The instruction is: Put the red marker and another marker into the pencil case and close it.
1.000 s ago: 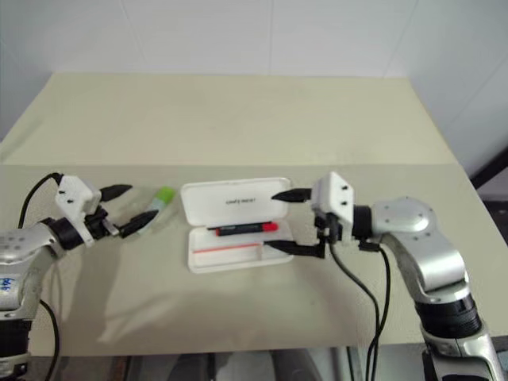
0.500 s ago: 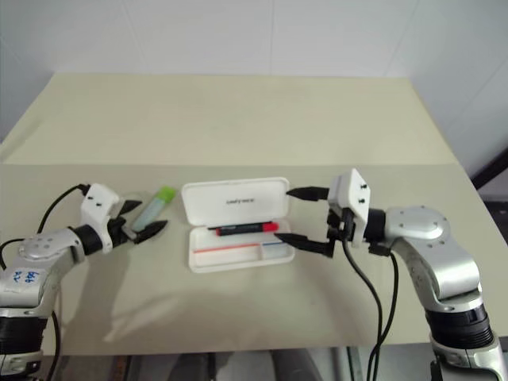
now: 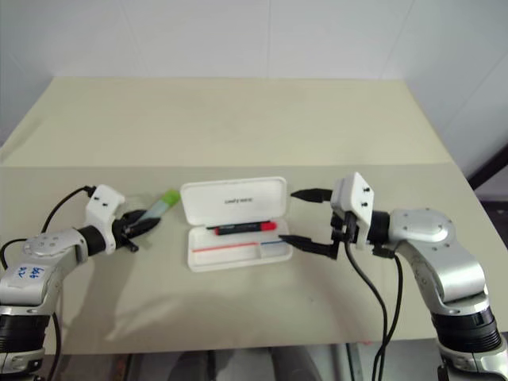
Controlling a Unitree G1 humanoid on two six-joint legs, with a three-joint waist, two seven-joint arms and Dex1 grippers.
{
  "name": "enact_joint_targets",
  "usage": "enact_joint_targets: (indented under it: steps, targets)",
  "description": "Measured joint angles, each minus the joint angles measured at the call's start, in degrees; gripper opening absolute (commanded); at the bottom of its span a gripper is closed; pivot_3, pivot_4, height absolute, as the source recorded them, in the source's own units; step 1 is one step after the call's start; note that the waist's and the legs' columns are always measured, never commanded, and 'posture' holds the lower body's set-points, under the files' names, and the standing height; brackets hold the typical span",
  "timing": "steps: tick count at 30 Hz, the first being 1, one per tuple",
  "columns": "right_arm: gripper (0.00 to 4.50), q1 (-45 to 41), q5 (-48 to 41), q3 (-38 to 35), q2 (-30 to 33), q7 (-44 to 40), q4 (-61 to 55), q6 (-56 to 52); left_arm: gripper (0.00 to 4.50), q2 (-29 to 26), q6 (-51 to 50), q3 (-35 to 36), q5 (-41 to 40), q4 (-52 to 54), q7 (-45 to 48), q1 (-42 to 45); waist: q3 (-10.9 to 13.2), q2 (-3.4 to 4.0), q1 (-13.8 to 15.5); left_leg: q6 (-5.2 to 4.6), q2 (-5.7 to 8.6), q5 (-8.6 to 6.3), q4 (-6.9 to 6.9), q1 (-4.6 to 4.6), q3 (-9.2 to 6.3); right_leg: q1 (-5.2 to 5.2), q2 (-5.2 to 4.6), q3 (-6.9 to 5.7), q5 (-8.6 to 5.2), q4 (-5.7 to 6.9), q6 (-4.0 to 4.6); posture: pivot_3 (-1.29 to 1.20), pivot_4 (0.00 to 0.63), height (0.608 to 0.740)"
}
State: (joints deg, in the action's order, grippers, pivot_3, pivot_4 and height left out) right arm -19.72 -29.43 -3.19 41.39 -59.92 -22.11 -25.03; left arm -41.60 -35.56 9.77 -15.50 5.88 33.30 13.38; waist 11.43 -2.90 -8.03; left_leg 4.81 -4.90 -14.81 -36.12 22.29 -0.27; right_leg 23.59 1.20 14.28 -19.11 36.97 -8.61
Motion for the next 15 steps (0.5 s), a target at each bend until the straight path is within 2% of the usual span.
enact_joint_targets:
  steps: [5, 10, 15]
  targets:
    - [4.5, -0.02, -0.01, 0.0, 0.59, 0.0, 0.13, 0.27, 1.12, -0.01, 1.32, 0.03, 0.82, -1.75, -0.12, 2.11, 0.01, -0.02, 0.17, 0.0, 0.0, 0.0, 0.04, 0.03, 0.0, 0.01, -0.01, 0.0, 0.0, -0.06, -0.01, 0.0, 0.15, 0.74]
    - [4.5, -0.1, -0.03, -0.05, 0.91, -0.03, 0.55, 0.32, 1.12, 0.23, 8.53, 0.94, 0.76, -4.84, 0.93, 8.64, 0.03, -0.05, 0.38, 0.03, 0.0, -0.02, 0.04, 0.08, 0.0, 0.02, -0.02, -0.01, 0.02, -0.08, -0.05, 0.0, 0.15, 0.74]
    - [4.5, -0.18, -0.01, -0.07, 0.91, 0.3, 1.17, 0.63, 1.12, 0.99, 11.46, 1.56, -3.6, -4.13, 5.98, 14.89, 0.03, -0.04, 0.56, 0.05, 0.0, -0.06, 0.06, 0.09, 0.0, 0.03, -0.02, -0.01, 0.01, -0.09, -0.09, 0.0, 0.15, 0.74]
